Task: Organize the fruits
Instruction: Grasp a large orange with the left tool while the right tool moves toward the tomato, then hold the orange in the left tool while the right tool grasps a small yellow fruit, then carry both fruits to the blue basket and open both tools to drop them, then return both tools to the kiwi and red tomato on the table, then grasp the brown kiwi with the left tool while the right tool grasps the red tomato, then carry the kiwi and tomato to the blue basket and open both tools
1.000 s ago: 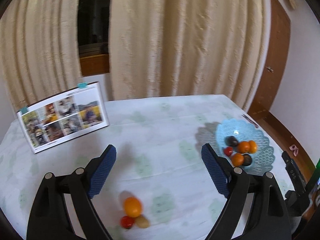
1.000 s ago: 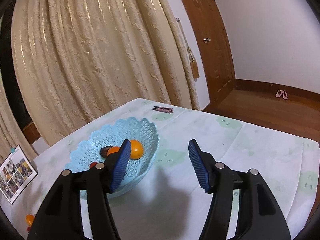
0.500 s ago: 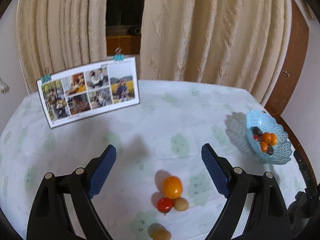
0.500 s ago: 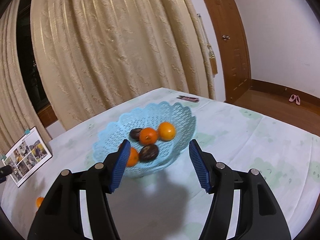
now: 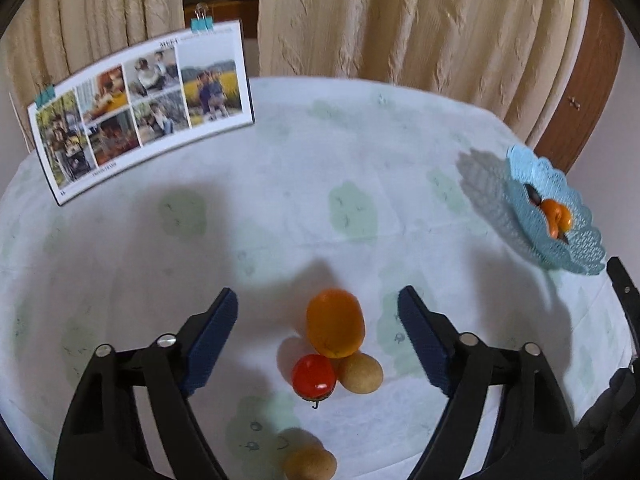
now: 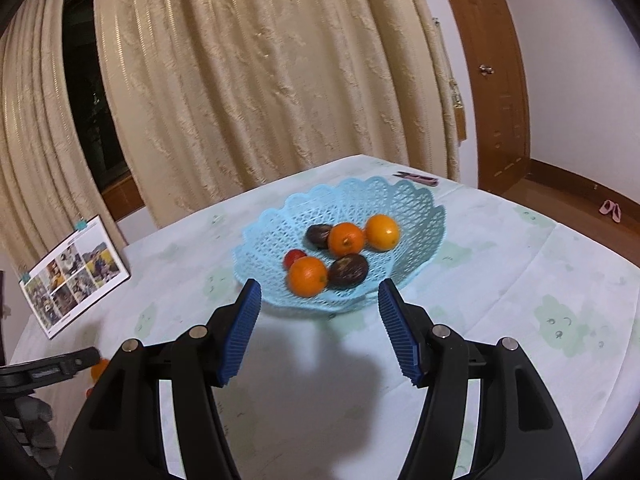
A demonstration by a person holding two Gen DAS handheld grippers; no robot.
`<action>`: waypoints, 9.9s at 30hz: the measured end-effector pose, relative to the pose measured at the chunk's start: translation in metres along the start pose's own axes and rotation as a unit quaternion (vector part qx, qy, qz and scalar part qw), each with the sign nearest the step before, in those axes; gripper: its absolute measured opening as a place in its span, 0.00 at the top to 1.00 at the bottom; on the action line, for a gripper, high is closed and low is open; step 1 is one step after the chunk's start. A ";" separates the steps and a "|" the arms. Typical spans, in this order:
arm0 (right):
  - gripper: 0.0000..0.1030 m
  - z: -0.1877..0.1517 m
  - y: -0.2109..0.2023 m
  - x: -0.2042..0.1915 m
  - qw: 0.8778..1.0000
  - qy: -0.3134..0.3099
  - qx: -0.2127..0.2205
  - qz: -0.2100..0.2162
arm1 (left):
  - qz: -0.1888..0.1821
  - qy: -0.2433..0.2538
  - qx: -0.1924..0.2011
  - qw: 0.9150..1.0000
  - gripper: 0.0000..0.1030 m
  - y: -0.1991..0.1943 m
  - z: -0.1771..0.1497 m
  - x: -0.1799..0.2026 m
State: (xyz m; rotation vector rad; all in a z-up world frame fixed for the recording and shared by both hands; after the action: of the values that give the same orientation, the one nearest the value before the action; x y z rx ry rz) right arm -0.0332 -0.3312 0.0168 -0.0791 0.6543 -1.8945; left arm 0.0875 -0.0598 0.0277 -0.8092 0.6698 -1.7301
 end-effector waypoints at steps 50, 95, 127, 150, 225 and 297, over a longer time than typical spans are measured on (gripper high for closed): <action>0.75 -0.092 0.026 -0.204 0.892 -0.284 -0.217 0.276 | 0.013 -0.047 0.096 0.994 0.66 -0.070 0.012 -0.040; 0.54 0.048 0.061 0.055 0.998 -0.016 -0.066 0.008 | 0.018 -0.005 0.075 0.997 0.66 -0.052 0.010 0.001; 0.37 0.034 0.029 0.116 0.991 0.091 0.041 -0.092 | -0.183 0.151 -0.008 0.971 0.66 0.030 0.033 0.234; 0.37 0.035 0.022 0.123 0.987 0.107 0.057 -0.102 | -0.133 0.188 0.087 0.969 0.13 -0.008 0.047 0.234; 0.24 -0.054 0.003 -0.141 0.954 -0.166 -0.141 0.207 | -0.007 0.023 0.029 0.999 0.73 -0.057 -0.086 -0.024; 0.61 0.052 0.038 0.052 0.999 0.007 -0.032 0.022 | 0.011 0.077 0.054 0.995 0.73 -0.064 -0.050 0.032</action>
State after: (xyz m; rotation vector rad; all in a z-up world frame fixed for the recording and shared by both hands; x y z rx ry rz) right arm -0.0052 -0.4079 0.0300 -0.0911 0.7205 -1.8345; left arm 0.0048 -0.0699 0.0522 -0.5950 0.6793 -1.8057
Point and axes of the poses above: each gripper's, at about its wrist camera, not at the fingertips, and y roughly the way its jaws point, x to its right, z to its top, the point moved 1 cm from there along y, roughly the way its jaws point, and after that the axes turned 8 degrees about -z, right-handed, at the moved point
